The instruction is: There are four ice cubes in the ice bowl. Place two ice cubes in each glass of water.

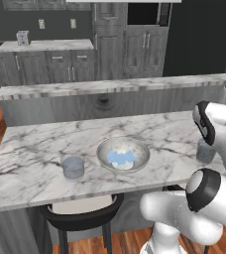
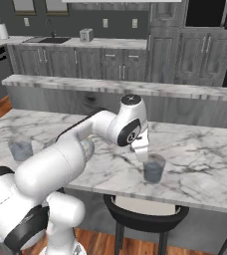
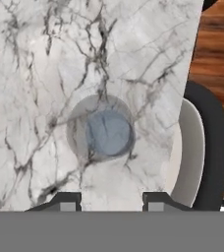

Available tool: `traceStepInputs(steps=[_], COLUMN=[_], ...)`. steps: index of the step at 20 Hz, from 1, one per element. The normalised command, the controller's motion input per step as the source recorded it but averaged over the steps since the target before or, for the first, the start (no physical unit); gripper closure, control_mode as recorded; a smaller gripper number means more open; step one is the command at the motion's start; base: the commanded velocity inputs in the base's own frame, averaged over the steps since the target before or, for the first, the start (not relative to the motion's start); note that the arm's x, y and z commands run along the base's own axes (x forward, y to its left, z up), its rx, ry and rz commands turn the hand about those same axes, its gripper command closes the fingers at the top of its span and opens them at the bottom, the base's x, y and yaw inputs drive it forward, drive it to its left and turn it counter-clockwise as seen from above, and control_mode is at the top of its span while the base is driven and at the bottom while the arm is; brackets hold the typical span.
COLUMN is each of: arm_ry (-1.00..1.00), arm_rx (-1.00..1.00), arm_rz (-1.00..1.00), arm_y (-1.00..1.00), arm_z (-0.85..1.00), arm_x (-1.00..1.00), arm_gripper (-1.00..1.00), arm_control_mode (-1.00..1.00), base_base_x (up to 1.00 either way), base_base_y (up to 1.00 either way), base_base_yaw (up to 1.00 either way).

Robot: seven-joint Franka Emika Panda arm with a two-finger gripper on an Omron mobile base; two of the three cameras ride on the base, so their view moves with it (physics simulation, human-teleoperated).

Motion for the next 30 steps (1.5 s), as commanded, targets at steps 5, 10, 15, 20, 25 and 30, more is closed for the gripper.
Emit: traceStepInputs(steps=[5, 10, 15, 20, 25, 30], arm_ry=[0.00, 0.03, 0.00, 0.00, 0.00, 0.00], arm_rx=[0.00, -0.03, -0.02, 0.00, 0.00, 0.00], arm_rz=[0.00, 0.00, 0.00, 0.00, 0.00, 0.00], arm_y=[-0.50, -0.07, -0.03, -0.22, -0.25, -0.02], arm_z=[-0.11, -0.39, -0.31, -0.20, -0.22, -0.13], arm_x=[0.13, 0.03, 0.10, 0.18, 0.18, 0.31], arm_gripper=[1.00, 1.00, 1.00, 1.00, 1.00, 1.00], arm_control_mode=[-1.00, -1.00, -1.00, -1.00, -1.00, -1.00], base_base_x=[0.00, 0.00, 0.00, 0.00, 0.00, 0.00], base_base_y=[0.00, 0.00, 0.00, 0.00, 0.00, 0.00], base_base_yaw=[0.00, 0.00, 0.00, 0.00, 0.00, 0.00])
